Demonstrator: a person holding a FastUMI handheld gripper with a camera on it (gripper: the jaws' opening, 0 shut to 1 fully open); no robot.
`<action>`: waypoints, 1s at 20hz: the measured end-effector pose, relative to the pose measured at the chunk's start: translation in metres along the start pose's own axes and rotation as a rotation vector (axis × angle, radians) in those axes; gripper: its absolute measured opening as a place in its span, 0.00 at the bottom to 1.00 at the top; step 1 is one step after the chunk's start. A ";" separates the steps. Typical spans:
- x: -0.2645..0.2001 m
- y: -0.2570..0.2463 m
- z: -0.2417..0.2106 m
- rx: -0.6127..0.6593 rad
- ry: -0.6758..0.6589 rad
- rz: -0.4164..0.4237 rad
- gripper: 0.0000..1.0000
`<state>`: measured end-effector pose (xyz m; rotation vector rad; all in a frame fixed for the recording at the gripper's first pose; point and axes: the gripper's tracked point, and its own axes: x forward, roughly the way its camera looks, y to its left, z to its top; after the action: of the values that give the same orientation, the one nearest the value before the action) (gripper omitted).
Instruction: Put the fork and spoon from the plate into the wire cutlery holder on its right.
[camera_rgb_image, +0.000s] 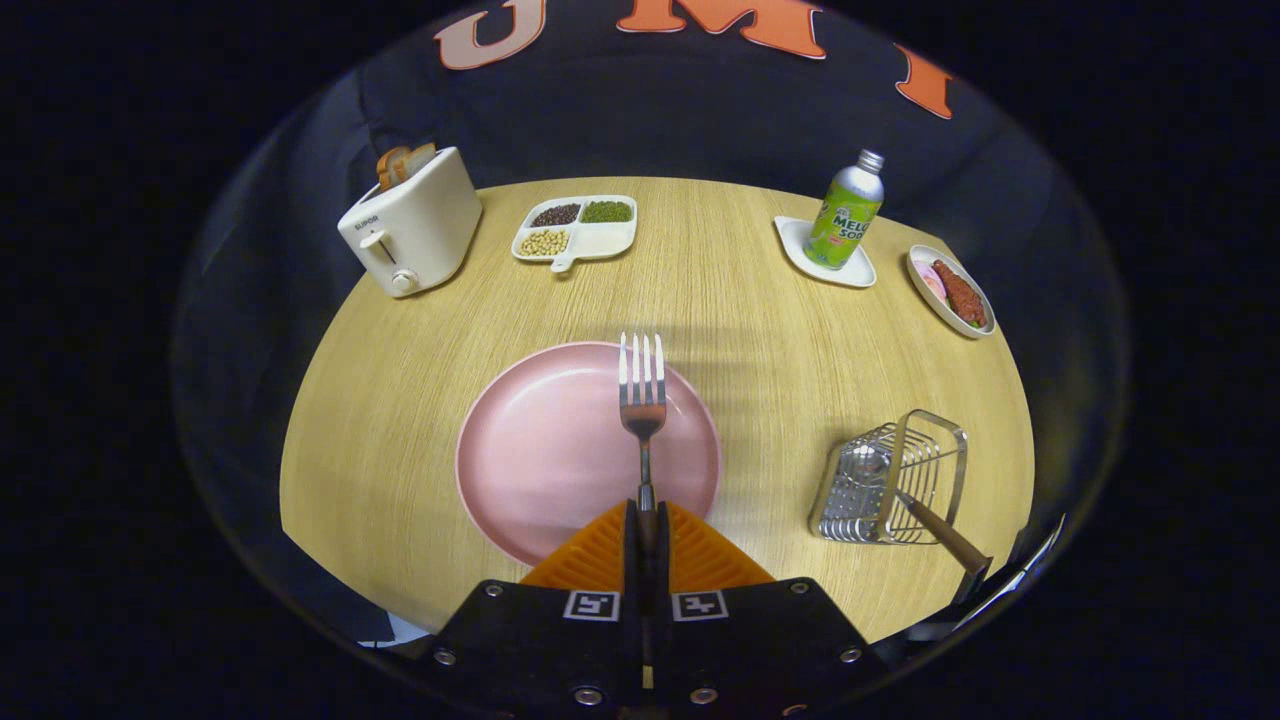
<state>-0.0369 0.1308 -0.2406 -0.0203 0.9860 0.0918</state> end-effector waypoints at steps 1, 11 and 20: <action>-0.008 -0.007 0.001 0.009 -0.006 0.001 0.05; -0.059 -0.108 -0.009 0.103 0.014 -0.088 0.05; -0.058 -0.146 -0.035 0.192 0.169 -0.073 0.05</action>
<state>-0.0857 -0.0207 -0.2151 0.1137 1.1586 -0.0734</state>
